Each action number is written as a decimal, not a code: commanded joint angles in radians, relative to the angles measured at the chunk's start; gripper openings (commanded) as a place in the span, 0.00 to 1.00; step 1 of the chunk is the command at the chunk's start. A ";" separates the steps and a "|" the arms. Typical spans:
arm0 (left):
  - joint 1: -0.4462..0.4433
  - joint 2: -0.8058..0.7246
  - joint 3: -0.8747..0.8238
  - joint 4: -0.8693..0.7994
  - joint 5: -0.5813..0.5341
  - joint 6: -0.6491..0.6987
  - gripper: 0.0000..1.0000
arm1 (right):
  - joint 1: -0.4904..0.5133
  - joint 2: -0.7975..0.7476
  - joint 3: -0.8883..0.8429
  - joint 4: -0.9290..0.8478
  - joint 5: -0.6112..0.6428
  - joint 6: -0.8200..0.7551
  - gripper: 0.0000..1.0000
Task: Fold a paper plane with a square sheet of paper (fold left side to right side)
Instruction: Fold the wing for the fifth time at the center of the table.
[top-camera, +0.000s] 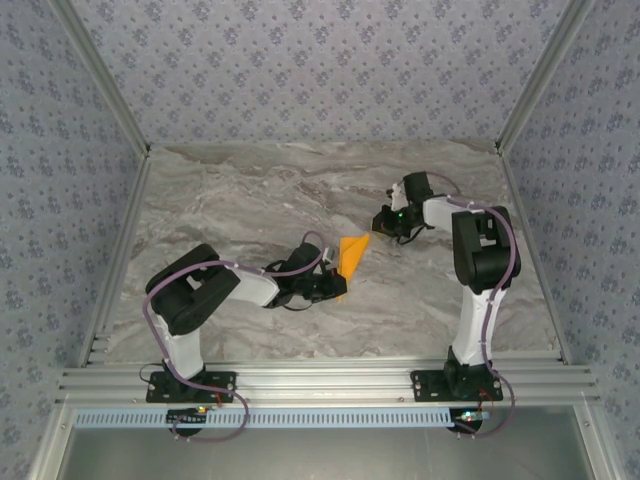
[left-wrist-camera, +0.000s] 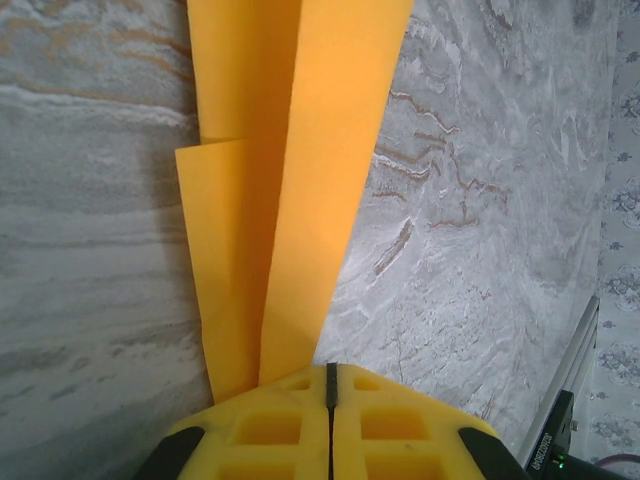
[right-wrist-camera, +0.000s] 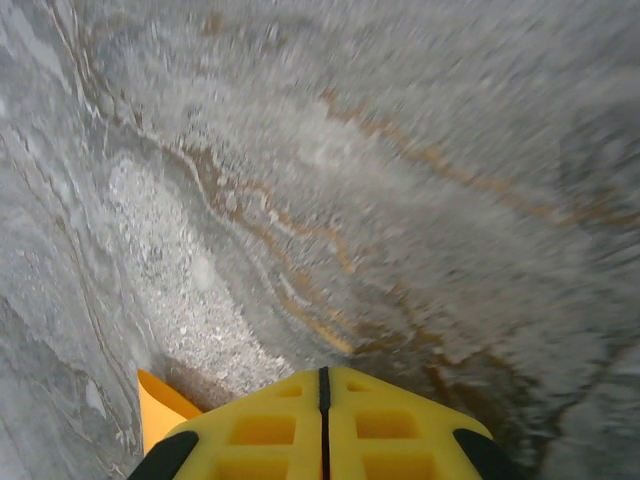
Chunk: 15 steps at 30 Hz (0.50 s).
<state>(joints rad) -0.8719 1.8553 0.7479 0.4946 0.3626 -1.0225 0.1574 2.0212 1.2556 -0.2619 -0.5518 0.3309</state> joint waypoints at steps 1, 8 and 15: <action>-0.015 0.035 -0.026 -0.092 -0.001 0.013 0.05 | 0.005 -0.067 0.009 -0.021 0.006 -0.008 0.09; -0.015 0.029 -0.019 -0.093 0.001 0.010 0.05 | 0.104 -0.255 -0.174 0.038 -0.054 0.049 0.10; -0.017 0.023 -0.007 -0.096 0.005 0.012 0.05 | 0.206 -0.248 -0.277 0.134 -0.056 0.128 0.10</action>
<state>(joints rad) -0.8719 1.8553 0.7479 0.4950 0.3630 -1.0225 0.3561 1.7523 1.0073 -0.1730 -0.5987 0.4065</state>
